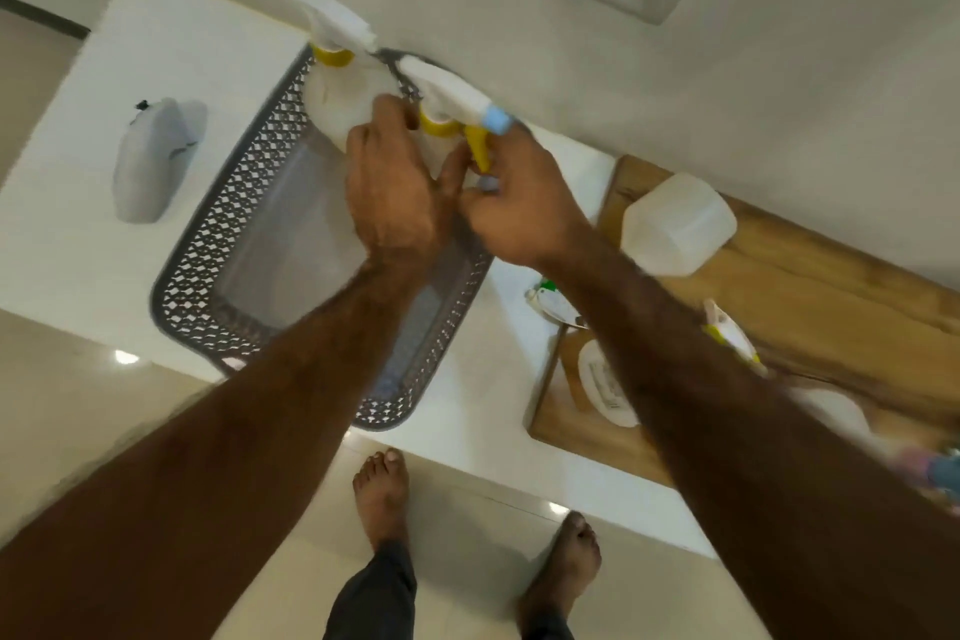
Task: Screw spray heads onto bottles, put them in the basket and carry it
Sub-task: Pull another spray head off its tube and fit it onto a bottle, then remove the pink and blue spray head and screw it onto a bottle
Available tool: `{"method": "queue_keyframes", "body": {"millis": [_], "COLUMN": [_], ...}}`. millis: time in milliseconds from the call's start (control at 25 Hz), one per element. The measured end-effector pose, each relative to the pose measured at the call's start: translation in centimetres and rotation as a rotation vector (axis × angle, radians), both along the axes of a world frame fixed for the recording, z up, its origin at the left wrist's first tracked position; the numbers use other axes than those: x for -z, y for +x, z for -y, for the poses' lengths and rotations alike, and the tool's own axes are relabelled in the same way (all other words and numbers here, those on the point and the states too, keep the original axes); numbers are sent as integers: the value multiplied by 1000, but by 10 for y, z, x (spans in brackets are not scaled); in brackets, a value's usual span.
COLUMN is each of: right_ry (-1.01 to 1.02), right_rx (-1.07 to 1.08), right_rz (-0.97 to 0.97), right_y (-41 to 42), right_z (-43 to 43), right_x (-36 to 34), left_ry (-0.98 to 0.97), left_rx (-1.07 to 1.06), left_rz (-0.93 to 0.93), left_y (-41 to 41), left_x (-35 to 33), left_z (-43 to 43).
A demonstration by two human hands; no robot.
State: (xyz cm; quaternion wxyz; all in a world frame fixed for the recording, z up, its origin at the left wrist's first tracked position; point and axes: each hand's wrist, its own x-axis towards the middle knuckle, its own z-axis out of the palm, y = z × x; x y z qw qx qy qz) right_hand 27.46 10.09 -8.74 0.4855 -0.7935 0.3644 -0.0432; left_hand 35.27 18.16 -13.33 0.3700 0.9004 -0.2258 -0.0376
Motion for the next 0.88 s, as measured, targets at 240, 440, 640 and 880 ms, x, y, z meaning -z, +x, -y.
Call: {"method": "queue_keyframes", "body": {"millis": [240,440,640,880], "right_ry": [165,72,-100,22], "right_rx": [85,50,297,457], "right_rz": [188,153,62,-13], "right_y": [-21,-103,-224,-329], "right_z": [-14,17,77,138], "right_x": [-10,-28,-66,-94], "left_ry": [121,4,55,16], "left_rx": [-65,-78,-230,244], "left_rz": [77,97,-171,-10], "left_y": [13,11,-40,-172], "left_x": [7,3,132,-26], "left_z": [15,20,-86,28]}}
